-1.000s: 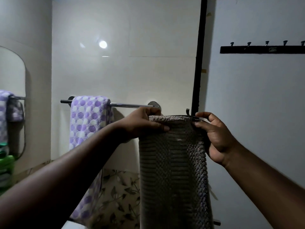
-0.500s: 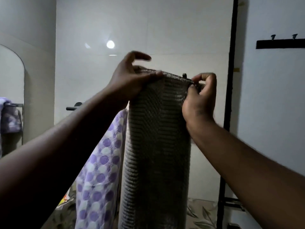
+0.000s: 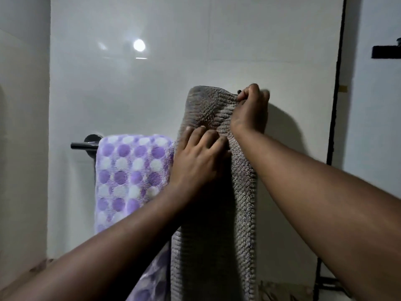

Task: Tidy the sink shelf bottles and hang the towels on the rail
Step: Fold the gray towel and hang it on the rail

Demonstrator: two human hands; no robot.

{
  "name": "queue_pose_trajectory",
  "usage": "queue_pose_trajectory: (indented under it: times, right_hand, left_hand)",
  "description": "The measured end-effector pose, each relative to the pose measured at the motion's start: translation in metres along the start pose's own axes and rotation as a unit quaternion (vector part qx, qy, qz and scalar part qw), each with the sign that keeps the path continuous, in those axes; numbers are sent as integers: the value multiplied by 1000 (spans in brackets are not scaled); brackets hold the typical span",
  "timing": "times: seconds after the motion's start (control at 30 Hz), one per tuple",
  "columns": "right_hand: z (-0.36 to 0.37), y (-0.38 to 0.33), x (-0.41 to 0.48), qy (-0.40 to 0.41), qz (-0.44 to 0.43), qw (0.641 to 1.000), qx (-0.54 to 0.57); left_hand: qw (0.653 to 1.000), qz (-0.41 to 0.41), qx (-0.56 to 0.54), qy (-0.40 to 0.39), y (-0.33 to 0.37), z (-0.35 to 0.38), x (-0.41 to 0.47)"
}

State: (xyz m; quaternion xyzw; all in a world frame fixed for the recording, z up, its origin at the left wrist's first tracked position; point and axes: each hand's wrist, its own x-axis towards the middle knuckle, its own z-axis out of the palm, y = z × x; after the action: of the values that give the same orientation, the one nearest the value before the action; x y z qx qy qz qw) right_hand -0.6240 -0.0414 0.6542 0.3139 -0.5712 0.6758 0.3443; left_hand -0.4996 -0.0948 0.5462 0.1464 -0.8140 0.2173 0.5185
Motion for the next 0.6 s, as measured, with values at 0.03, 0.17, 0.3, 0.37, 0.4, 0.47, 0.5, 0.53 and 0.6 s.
queue_pose_trajectory:
  times: [0.03,0.17,0.3,0.37,0.4,0.47,0.5,0.53,0.6]
  right_hand:
    - [-1,1,-3,12,-65,994,-82]
    - [-19,2,-21,-90,-332,890,-299]
    - [-42,16,-37,-250,-290,876,-294]
    - [-50,17,-43,-277,-285,861,-318]
    - [-52,16,-45,-289,-281,854,-329]
    - [-51,13,-45,-318,-260,840,-354]
    - [-48,10,-44,-348,-245,830,-362]
    - [-45,8,-41,-388,-220,817,-365]
    - [-41,3,-34,-480,-107,804,-334]
  left_hand:
    - [1000,-11,-2,-10,0,2,1]
    - [997,-41,-18,-66,-4,0,9]
    - [992,-9,-58,-109,-22,-2,32]
    - [988,-1,-79,-134,-30,-3,42]
    - [985,8,-86,-147,-32,-5,45]
    - [979,20,-106,-171,-35,-6,48]
    - [977,23,-118,-176,-35,-7,48]
    - [975,25,-124,-181,-36,-8,49]
    - [973,28,-115,-196,-35,-5,51]
